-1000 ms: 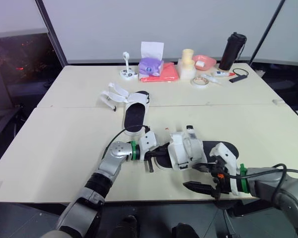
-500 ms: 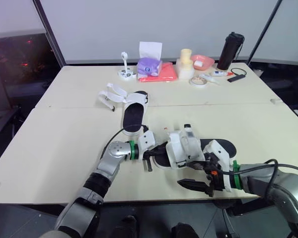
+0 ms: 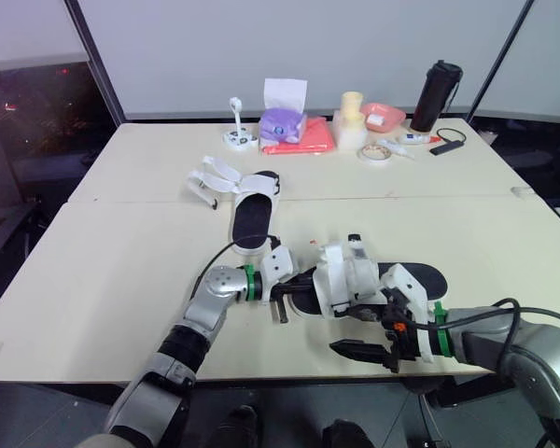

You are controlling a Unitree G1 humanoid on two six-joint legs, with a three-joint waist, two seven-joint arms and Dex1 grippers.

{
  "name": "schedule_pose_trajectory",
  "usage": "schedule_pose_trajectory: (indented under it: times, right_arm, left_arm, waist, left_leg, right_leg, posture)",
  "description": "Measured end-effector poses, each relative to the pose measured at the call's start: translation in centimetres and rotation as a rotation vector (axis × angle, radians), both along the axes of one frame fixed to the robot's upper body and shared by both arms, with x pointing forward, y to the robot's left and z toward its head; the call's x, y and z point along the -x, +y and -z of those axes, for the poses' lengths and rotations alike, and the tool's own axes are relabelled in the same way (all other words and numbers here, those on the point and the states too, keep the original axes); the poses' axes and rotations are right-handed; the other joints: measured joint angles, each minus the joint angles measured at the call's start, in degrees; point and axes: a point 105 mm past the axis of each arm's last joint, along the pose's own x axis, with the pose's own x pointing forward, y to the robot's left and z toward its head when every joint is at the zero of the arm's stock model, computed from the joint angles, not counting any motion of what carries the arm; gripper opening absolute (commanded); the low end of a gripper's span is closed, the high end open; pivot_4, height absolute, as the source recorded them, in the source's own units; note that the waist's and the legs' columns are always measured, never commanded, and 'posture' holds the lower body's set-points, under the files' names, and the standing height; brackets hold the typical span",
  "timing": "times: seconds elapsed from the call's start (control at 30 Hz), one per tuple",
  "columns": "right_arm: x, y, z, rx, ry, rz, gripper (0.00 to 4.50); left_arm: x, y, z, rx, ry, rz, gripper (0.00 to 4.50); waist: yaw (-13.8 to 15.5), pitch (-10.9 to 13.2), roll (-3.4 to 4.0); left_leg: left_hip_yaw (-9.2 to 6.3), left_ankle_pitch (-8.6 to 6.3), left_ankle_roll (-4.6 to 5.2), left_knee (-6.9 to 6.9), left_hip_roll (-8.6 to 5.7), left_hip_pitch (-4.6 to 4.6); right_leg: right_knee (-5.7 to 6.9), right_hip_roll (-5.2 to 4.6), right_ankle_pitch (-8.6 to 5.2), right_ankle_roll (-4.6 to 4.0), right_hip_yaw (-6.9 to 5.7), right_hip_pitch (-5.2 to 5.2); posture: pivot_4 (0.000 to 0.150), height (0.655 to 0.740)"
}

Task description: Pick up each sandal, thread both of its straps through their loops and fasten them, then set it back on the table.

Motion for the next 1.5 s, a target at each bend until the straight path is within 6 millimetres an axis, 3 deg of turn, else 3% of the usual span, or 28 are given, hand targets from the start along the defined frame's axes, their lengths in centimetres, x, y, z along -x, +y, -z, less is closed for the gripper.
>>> schedule_pose_trajectory:
  times: [0.1, 0.2, 0.43, 0.87, 1.1, 1.3, 1.5]
  right_arm:
    - [0.0, 0.0, 0.0, -0.006, 0.008, 0.001, 4.47]
    - [-0.2, 0.0, 0.1, -0.014, 0.013, 0.011, 3.64]
    - [-0.8, 0.2, -0.1, -0.030, 0.012, 0.026, 0.13]
    - [0.0, 0.0, 1.5, -0.016, 0.086, 0.035, 0.05]
    - [2.1, -0.6, 4.0, 0.065, 0.164, -0.024, 0.05]
    - [3.9, -1.5, 4.3, 0.172, 0.126, -0.143, 0.05]
    - [6.0, -3.1, 5.6, 0.258, 0.194, -0.217, 0.05]
  left_arm:
    - [0.0, 0.0, 0.0, 0.000, 0.000, 0.000, 0.00]
    - [0.0, 0.0, 0.0, 0.000, 0.000, 0.000, 0.00]
    - [0.0, 0.0, 0.0, 0.001, 0.000, 0.001, 0.00]
    - [0.1, -0.2, 0.0, 0.004, 0.001, 0.003, 0.00]
    - [0.1, -0.2, 0.0, 0.005, 0.001, 0.003, 0.00]
    - [0.2, -0.3, 0.0, 0.005, 0.003, 0.007, 0.00]
    - [0.2, -0.3, 0.0, 0.006, 0.003, 0.006, 0.00]
  waist:
    - [0.08, 0.00, 0.00]
    - [0.08, 0.00, 0.00]
    - [0.18, 0.00, 0.00]
    - [0.22, 0.00, 0.00]
    - [0.26, 0.00, 0.00]
    - [0.31, -0.01, 0.00]
    - [0.27, 0.00, 0.00]
  left_leg:
    - [0.00, 0.00, 0.00, 0.00, 0.00, 0.00]
    - [0.00, 0.00, 0.00, 0.00, 0.00, 0.00]
    - [0.00, 0.00, 0.00, -0.01, -0.01, 0.00]
    - [0.00, 0.00, 0.00, -0.01, -0.02, -0.01]
    - [0.03, 0.00, 0.00, -0.01, -0.03, -0.01]
    - [0.02, -0.03, 0.02, -0.04, -0.02, 0.00]
    - [0.04, -0.04, 0.05, -0.02, -0.01, -0.02]
  right_leg:
    - [0.00, 0.00, 0.00, 0.00, 0.00, 0.00]
    - [0.00, 0.00, 0.00, 0.00, 0.00, 0.00]
    - [0.00, 0.00, 0.00, 0.00, 0.00, 0.00]
    - [-0.01, -0.01, 0.00, 0.00, 0.00, 0.01]
    - [-0.03, -0.01, -0.01, 0.01, -0.01, 0.02]
    - [-0.26, -0.02, -0.02, 0.02, -0.06, 0.11]
    - [-0.42, -0.03, -0.01, 0.02, -0.07, 0.21]
  posture:
    - [0.150, 0.7344]
    - [0.150, 0.7344]
    - [0.150, 0.7344]
    - [0.150, 0.7344]
    - [0.150, 0.7344]
    - [0.150, 0.7344]
    - [0.150, 0.7344]
